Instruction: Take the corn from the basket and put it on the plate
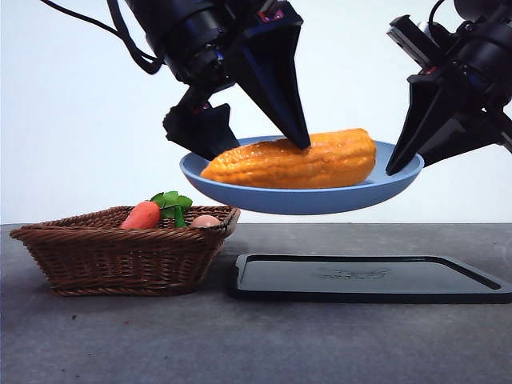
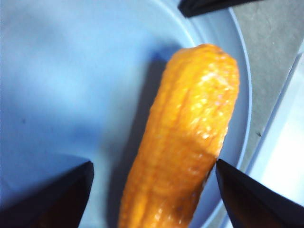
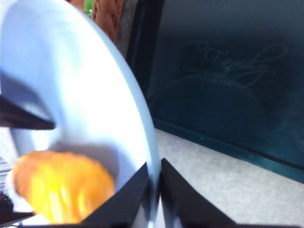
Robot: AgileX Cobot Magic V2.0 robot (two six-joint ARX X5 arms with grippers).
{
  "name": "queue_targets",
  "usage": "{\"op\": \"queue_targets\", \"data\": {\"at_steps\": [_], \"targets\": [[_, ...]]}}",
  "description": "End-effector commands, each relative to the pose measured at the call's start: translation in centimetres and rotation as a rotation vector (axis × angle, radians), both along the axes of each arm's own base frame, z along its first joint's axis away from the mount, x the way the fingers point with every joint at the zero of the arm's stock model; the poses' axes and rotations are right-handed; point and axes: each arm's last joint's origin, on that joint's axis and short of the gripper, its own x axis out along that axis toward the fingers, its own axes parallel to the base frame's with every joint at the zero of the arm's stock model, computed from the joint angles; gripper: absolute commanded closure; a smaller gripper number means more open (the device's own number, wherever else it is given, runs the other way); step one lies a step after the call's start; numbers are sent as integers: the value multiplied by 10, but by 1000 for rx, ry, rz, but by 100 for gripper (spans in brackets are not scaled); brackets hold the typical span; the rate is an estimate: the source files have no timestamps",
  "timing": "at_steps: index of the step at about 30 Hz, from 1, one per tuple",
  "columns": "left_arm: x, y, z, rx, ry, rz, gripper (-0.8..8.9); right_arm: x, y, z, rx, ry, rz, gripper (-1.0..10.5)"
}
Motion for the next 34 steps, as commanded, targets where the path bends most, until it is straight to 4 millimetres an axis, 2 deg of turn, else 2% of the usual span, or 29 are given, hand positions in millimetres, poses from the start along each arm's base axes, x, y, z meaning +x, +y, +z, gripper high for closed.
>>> {"op": "queue_targets", "data": {"at_steps": [1, 13, 22, 28, 34], "targets": [[3, -7, 11, -7, -11, -10, 394, 4, 2, 3, 2, -31, 21, 945], [6, -7, 71, -63, -91, -23, 396, 7, 0, 4, -26, -58, -6, 945], [8, 7, 115, -99, -136, 12, 396, 26, -21, -8, -29, -51, -96, 945], [5, 10, 131, -112, -151, 13, 397, 48, -39, -28, -29, -6, -156, 945], [4, 11, 132, -107, -145, 13, 397, 71, -51, -49, -34, 54, -191, 945]]}}
